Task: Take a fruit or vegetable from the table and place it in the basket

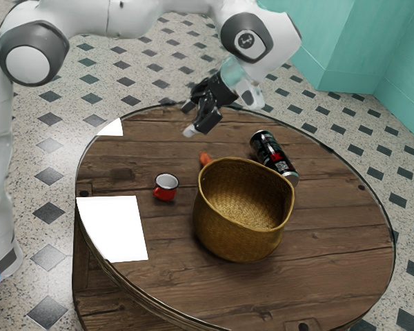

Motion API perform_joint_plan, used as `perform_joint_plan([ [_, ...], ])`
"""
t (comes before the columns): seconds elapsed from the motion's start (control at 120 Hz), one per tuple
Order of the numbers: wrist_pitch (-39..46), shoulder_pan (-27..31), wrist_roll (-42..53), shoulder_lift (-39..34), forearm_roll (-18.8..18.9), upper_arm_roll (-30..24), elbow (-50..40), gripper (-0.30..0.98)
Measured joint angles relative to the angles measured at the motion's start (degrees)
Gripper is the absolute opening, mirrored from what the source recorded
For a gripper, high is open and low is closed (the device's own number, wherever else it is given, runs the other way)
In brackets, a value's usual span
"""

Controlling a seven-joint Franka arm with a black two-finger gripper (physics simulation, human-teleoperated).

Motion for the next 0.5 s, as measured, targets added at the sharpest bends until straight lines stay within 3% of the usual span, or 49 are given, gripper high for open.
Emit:
perform_joint_plan([
  [0.092,13.03,-0.3,1.62,0.08,0.87,0.15,-1.66,0.69],
  [0.183,20.25,0.21,-2.42,0.02,0.7,0.43,-1.99,0.69],
  [0.3,23.49,0.91,-15.84,-0.3,-2.25,0.83,-2.03,0.69],
  [0.5,25.9,-2.29,-41.32,0.71,-3.98,2.09,-2.44,0.69],
])
